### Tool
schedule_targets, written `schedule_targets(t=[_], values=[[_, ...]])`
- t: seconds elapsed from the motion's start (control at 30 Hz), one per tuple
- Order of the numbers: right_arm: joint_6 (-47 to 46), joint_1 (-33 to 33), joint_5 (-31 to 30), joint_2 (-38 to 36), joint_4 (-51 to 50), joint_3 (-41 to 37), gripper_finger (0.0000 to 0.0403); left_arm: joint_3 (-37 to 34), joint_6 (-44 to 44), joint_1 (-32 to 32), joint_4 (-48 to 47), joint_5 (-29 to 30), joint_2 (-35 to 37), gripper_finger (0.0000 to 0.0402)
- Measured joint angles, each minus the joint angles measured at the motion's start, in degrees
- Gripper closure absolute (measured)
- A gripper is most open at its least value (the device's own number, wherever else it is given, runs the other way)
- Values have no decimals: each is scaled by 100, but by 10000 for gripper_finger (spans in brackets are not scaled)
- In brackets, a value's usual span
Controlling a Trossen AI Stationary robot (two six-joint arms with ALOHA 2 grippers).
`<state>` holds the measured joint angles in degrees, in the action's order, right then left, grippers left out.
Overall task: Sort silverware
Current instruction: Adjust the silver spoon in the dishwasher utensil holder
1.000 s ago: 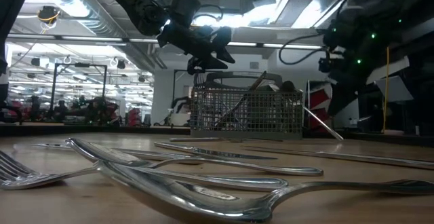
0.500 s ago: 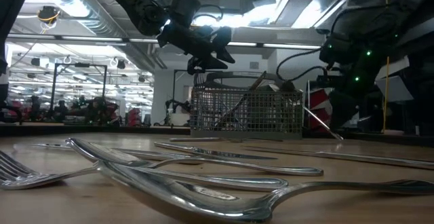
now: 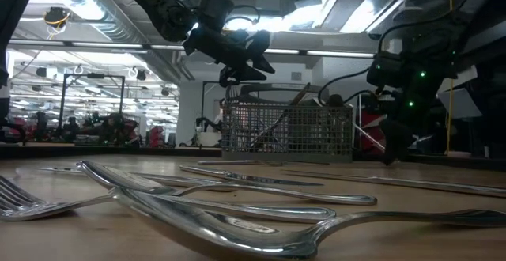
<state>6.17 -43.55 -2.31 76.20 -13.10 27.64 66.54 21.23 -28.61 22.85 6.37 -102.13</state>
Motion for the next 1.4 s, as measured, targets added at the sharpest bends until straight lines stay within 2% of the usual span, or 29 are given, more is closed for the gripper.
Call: schedule_targets(t=[0.07,0.17,0.33,0.47,0.63,0.97,1.2,1.4], values=[[13,-7,24,2,12,0,392,0,0,12,0,-2,0,270],[-6,-2,38,4,121,0,383,0,0,12,0,-2,0,270],[-139,-2,239,4,614,0,394,0,0,12,0,-24,0,270],[-186,0,293,7,1062,0,388,0,-8,12,3,-38,0,270],[-188,0,342,7,1380,10,396,0,-58,12,74,-406,0,270],[-160,2,342,7,1592,42,394,-2,-977,12,667,-850,-2,270],[-144,2,342,7,1604,48,392,-2,-1174,56,717,-1010,-9,270],[-142,2,340,139,1629,55,393,26,-2120,272,1412,-1088,-187,270]])
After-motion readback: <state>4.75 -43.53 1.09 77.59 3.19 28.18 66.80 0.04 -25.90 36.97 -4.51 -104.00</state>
